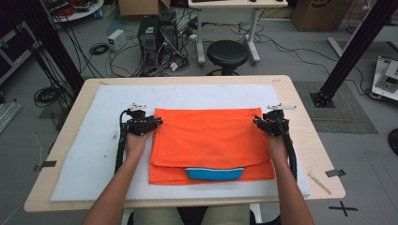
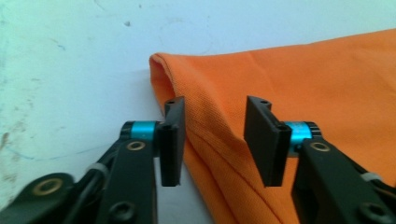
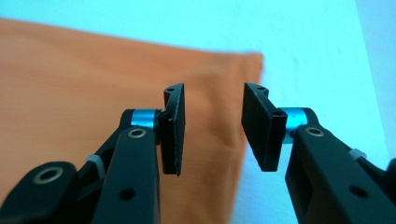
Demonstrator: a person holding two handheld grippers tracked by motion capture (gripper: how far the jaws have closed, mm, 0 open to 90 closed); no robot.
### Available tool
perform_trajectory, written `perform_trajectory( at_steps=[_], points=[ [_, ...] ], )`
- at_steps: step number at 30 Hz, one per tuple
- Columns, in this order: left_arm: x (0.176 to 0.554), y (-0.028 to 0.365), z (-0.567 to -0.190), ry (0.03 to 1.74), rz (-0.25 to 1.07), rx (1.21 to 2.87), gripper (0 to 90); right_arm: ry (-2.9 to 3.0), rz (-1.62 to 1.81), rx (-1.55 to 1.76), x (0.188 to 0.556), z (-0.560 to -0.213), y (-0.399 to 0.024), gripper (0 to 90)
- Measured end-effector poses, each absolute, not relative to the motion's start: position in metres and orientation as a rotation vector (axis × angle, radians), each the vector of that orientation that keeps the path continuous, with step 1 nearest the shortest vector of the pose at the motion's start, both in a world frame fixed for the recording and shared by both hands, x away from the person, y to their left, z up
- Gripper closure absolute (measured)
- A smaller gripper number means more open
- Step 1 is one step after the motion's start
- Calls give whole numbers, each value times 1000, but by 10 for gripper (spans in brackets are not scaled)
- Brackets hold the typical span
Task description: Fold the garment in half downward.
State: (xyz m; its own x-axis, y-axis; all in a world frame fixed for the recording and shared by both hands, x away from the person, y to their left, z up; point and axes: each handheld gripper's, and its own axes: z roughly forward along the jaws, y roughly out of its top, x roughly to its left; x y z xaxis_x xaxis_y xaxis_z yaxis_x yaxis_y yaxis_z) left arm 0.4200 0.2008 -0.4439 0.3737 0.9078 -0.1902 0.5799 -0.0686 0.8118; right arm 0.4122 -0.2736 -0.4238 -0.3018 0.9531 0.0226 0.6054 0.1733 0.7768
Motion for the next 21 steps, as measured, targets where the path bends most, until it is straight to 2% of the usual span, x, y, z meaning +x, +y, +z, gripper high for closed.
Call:
perform_trajectory(
  at_steps=[4, 9, 13, 18, 21],
  points=[
    [410, 204, -444, 1293, 479, 1747, 498, 2104, 970, 1361, 399, -421, -257, 638],
    [401, 205, -442, 1267, 478, 1740, 470, 2232, 831, 1337, 404, -445, -241, 652],
    [393, 204, -442, 1239, 471, 1748, 454, 2242, 846, 1355, 407, -445, -242, 655],
    [374, 205, -444, 1201, 461, 1764, 448, 2220, 974, 1377, 394, -436, -253, 556],
    [362, 206, -446, 1188, 448, 1775, 443, 2122, 1023, 1388, 378, -430, -265, 588]
  ],
)
